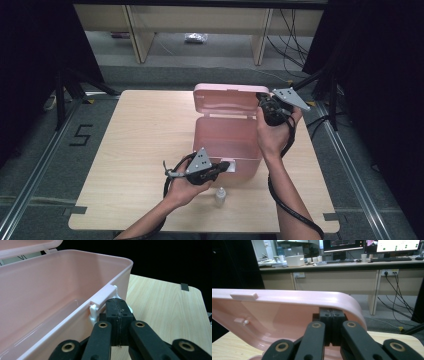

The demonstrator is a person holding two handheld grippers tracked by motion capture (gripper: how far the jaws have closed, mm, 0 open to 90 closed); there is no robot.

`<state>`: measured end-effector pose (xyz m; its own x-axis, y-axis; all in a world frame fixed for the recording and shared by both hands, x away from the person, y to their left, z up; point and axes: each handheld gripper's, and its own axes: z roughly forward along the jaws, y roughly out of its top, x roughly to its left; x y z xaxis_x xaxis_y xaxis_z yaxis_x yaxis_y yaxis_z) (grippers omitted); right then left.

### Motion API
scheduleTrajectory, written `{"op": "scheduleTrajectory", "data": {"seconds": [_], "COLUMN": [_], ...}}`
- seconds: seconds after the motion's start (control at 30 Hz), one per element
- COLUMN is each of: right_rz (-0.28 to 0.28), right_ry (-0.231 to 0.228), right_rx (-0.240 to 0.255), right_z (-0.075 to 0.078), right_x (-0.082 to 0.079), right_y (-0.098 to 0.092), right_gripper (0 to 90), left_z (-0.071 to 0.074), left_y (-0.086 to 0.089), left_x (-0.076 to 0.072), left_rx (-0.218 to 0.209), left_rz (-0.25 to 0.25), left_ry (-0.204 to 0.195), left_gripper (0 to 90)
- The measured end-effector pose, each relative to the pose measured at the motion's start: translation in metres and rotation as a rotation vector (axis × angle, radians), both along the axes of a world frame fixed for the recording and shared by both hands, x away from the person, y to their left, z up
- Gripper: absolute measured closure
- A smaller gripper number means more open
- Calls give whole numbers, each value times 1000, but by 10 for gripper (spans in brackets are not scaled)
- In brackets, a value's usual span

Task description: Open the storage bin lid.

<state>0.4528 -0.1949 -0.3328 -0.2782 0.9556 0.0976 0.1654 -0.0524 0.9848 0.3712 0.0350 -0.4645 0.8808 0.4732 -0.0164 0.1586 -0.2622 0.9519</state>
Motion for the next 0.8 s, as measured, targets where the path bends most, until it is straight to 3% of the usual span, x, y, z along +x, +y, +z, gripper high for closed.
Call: {"op": "scheduleTrajectory", "data": {"seconds": [0.8], "right_rz": [-18], "right_ry": [18], "right_rx": [-8], "right_z": [3], "right_x": [14], "right_y": [-2], "right_gripper": [900], "left_z": [0], "left_y": [0], "left_x": [0], "left_rx": [0], "left_rz": [-1], "left_ry": [-2], "left_gripper": [890]}}
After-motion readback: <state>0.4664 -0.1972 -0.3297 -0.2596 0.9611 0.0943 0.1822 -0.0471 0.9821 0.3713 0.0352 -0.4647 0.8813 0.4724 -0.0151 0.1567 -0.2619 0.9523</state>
